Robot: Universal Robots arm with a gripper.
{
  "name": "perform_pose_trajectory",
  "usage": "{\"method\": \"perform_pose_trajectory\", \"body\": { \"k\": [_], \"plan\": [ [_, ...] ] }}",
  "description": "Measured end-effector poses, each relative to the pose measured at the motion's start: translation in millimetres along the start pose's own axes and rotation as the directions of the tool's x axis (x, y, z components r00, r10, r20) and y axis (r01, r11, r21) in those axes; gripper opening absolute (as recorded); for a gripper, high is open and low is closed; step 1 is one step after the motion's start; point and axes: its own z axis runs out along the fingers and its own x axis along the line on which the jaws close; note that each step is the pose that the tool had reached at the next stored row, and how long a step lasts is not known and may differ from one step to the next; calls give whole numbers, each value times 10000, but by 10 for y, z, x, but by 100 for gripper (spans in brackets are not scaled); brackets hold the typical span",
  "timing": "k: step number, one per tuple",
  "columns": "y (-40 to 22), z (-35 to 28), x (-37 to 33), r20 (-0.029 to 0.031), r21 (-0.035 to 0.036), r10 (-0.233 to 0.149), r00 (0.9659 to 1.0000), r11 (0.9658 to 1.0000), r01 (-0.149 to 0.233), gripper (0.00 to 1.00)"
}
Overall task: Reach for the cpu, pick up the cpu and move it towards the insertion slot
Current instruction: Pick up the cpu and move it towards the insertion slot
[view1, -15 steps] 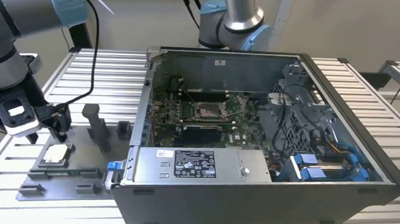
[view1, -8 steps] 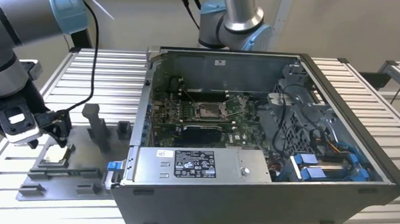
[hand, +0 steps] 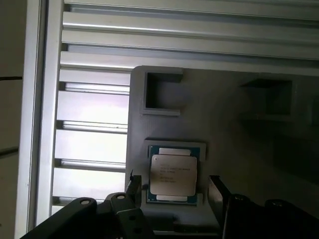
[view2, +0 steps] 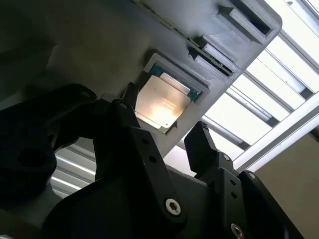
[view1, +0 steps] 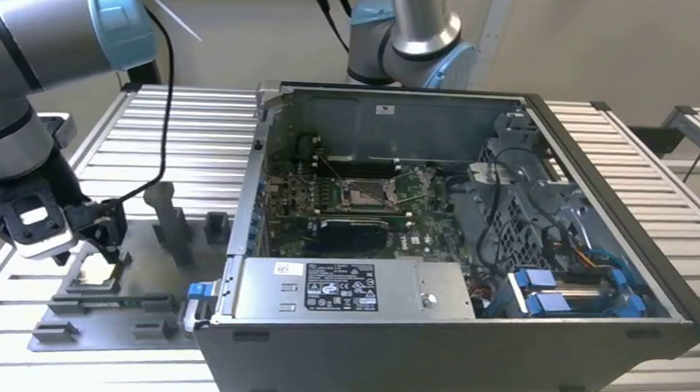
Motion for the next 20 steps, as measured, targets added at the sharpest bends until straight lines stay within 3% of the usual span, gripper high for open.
{"method": "perform_pose_trajectory", "body": {
  "k": [7,20],
  "plan": [
    [-4,78,1,1,0,4,10000,10000,-4,100],
    [14,155,1,-1,6,8,10000,10000,-8,100]
  ]
}}
